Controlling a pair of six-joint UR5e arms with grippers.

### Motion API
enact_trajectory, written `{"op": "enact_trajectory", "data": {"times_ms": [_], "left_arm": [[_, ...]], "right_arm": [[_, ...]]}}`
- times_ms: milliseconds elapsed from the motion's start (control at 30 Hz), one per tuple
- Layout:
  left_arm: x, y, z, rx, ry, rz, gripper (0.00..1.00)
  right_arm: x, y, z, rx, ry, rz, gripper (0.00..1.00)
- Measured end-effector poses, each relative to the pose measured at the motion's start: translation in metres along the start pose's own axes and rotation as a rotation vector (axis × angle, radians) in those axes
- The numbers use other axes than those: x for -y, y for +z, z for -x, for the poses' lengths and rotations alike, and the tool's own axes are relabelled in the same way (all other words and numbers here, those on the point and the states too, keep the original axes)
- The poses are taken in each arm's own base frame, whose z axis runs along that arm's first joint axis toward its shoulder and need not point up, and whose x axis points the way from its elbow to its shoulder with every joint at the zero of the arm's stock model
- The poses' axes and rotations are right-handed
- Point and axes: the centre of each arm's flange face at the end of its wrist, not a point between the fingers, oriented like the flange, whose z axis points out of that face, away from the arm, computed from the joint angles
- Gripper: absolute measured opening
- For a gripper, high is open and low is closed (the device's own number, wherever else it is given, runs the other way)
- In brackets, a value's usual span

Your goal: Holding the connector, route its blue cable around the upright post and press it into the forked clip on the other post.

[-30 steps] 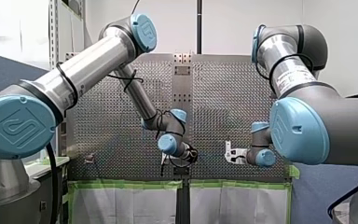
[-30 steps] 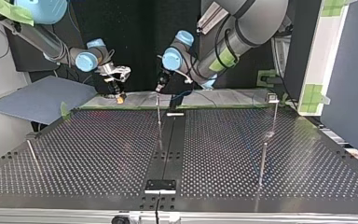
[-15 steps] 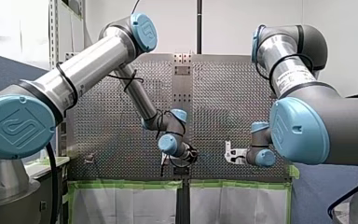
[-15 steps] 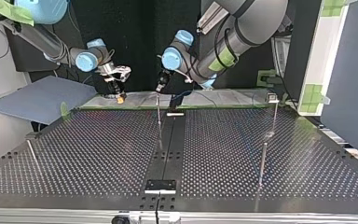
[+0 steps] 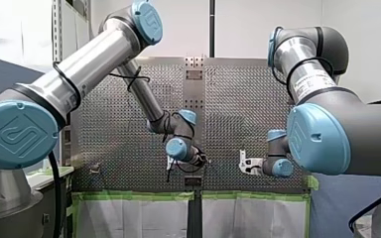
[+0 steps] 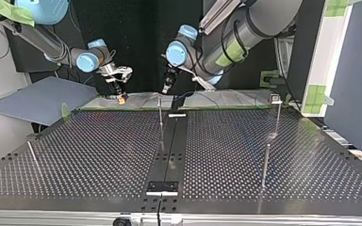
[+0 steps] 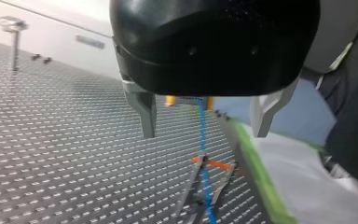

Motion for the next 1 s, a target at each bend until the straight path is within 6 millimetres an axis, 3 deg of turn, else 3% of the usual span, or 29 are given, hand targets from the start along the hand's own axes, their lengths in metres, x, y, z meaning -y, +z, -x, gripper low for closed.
{"op": "enact_trajectory", "data": {"times_ms": [400, 1000], "left_arm": [[-0.013, -0.028, 0.027, 0.098, -0.103, 0.08, 1.0], [-0.019, -0.091, 0.048, 0.119, -0.124, 0.093, 1.0]], "right_arm": [[0.002, 0.0, 0.0, 0.0, -0.001, -0.003, 0.0], [0.004, 0.0, 0.001, 0.002, 0.0, -0.006, 0.0]]}}
